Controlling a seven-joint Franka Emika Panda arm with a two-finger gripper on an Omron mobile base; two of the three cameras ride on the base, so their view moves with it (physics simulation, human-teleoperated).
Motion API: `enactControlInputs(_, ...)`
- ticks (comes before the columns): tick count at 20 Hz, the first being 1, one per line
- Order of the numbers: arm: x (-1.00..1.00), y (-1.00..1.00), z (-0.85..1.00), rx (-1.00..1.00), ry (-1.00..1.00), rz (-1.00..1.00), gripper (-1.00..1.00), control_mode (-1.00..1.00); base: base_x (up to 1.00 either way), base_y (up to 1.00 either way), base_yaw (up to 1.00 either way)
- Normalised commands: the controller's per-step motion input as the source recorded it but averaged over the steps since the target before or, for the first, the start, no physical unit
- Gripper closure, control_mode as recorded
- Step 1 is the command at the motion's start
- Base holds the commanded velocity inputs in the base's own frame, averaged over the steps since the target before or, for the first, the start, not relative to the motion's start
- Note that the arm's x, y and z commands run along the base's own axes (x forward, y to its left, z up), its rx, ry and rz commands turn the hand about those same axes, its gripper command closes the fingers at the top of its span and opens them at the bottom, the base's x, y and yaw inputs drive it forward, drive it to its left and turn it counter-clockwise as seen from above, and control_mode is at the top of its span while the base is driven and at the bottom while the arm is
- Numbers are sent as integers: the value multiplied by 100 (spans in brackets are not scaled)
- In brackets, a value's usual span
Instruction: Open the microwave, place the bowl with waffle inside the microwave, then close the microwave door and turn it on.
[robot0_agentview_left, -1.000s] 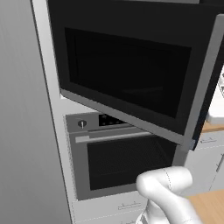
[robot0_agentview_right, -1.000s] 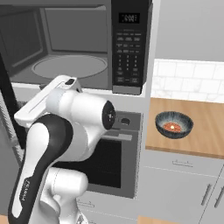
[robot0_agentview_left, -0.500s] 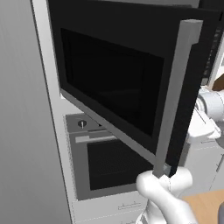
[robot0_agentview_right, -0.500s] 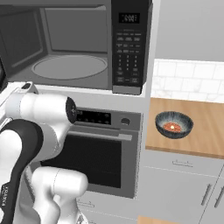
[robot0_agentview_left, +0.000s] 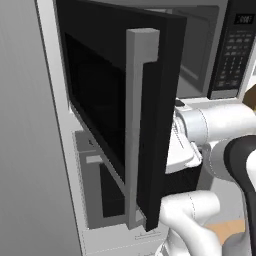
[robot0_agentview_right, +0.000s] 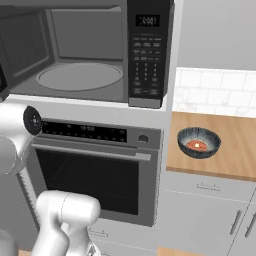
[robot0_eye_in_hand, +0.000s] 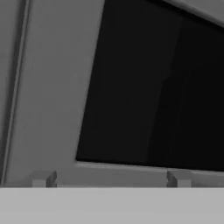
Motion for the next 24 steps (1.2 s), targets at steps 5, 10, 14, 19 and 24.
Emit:
enactControlInputs(5,0,42,0,0,0,0,-100,-100,0,0,0)
enactControlInputs(10,-17,-19,9,-1,-3,-4,-100,-100,0,0,0)
enactControlInputs(14,-21,-97,50,0,3,-25,-100,-100,0,0,0)
enactControlInputs(19,-13,-100,25,-1,16,-46,-100,-100,0,0,0)
enactControlInputs(24,2,-85,5,-12,30,-69,-100,-100,0,0,0)
